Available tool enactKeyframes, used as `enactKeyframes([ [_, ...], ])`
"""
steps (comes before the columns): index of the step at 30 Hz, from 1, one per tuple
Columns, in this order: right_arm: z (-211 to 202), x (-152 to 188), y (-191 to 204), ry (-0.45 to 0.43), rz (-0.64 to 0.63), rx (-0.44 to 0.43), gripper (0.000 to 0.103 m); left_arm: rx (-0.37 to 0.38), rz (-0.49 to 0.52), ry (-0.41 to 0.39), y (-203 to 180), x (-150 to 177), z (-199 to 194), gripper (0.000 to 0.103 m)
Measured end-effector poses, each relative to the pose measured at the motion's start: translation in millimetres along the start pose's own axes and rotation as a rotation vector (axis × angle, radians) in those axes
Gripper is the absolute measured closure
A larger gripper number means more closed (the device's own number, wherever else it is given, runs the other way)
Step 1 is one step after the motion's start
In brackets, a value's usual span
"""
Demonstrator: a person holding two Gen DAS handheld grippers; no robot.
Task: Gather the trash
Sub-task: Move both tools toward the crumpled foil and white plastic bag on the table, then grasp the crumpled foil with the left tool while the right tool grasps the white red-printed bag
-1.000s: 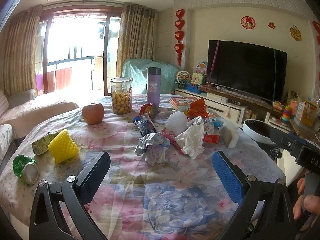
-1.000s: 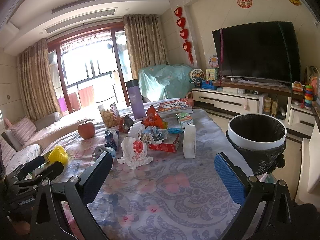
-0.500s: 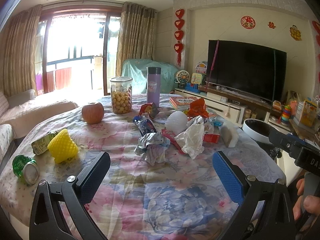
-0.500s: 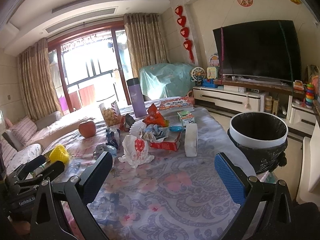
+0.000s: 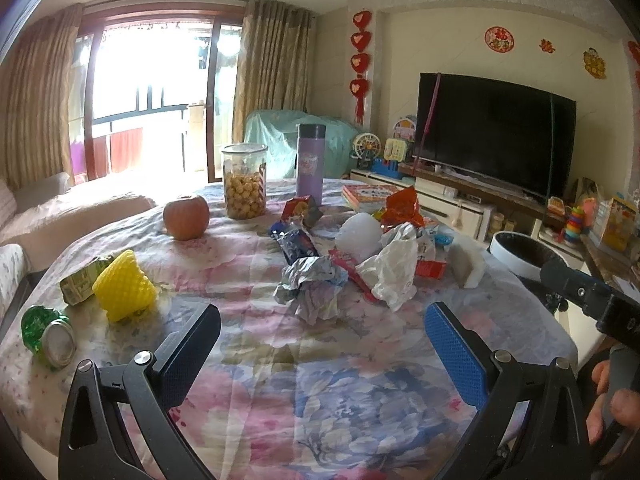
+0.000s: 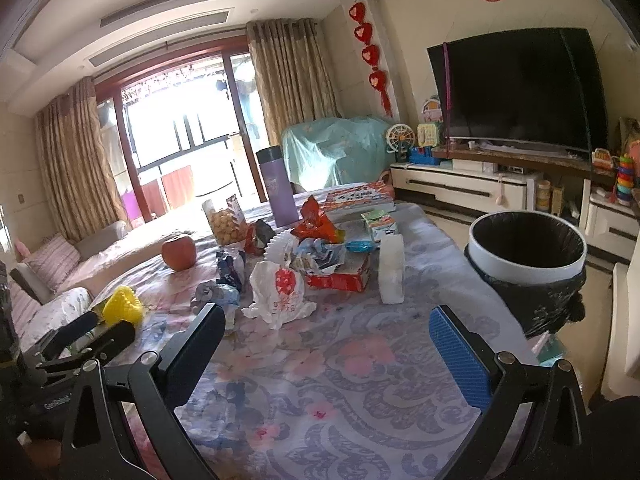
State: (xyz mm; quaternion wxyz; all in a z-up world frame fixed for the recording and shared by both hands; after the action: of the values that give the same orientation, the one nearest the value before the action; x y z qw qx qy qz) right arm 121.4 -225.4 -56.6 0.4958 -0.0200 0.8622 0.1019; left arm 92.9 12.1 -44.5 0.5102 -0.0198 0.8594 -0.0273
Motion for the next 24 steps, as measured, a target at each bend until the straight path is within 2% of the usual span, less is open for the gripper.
enactKeyframes([
  [8, 29, 7, 6, 0.063, 0.0, -0.036, 0.001, -0.017, -0.017, 0.08, 23, 4, 38, 0.001],
  [11, 43, 10, 8, 0.101, 0.052, -0.067, 0.001, -0.019, -0.03, 0.114, 28, 3, 57, 0.001],
  [15, 66, 18, 9, 0.172, 0.042, -0.069, 0.003, -0.021, -0.045, 0.164, 32, 4, 83, 0.001],
  [17, 80, 23, 11, 0.207, 0.033, -0.072, 0.006, -0.018, -0.048, 0.184, 33, 3, 95, 0.001],
  [22, 111, 31, 19, 0.293, 0.058, -0.131, 0.025, 0.019, -0.063, 0.235, 33, 0, 122, 0.001],
  [24, 121, 31, 20, 0.315, 0.077, -0.144, 0.028, 0.024, -0.064, 0.25, 33, -2, 130, 0.002],
])
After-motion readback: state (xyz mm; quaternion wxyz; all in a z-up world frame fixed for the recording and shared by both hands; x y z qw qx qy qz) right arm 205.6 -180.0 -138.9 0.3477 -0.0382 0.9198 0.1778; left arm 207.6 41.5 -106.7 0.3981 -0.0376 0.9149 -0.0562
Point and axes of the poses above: each gripper's, at about its wrist camera, not at the fingertips, and z roughly the way its jaws point, y to its left, x to its underside, the point moved 10 cm from there along z, roughly the way its jaws point, and after that the axes turned 3 degrees about y, right-handed, at the moved point
